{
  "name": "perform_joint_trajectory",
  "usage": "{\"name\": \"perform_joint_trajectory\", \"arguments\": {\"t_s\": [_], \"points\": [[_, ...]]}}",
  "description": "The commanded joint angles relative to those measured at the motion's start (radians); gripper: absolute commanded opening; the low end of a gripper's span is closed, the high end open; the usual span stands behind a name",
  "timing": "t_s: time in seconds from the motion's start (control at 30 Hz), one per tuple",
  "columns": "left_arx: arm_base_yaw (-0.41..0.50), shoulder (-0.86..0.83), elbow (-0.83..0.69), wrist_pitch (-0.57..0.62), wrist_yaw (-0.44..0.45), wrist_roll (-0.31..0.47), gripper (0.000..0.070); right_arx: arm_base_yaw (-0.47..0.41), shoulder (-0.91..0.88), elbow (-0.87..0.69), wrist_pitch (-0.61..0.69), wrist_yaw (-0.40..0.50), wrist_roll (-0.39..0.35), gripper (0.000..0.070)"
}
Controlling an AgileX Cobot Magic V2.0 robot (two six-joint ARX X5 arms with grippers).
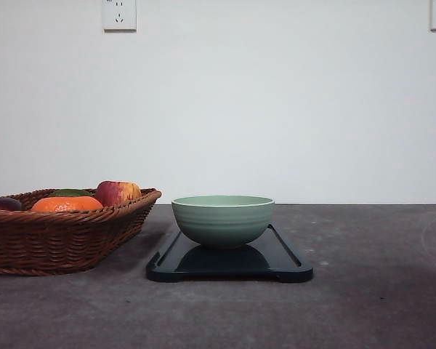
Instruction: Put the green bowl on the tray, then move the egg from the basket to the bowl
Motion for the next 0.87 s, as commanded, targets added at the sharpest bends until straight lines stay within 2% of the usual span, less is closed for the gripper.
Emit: {"name": "perform_joint_trajectory", "arguments": {"t_s": [0.0,0.83], "points": [[0.002,-0.002,-0.019,-0.003,-0.002,-0.001,0.0,0.0,-0.001,-0.005,0.008,0.001,0.01,0.0014],[0.002,-0.002,-0.019,-0.003,-0.002,-0.001,0.0,0.0,-0.001,-0.005,0.008,0.001,0.01,0.0014]]}}
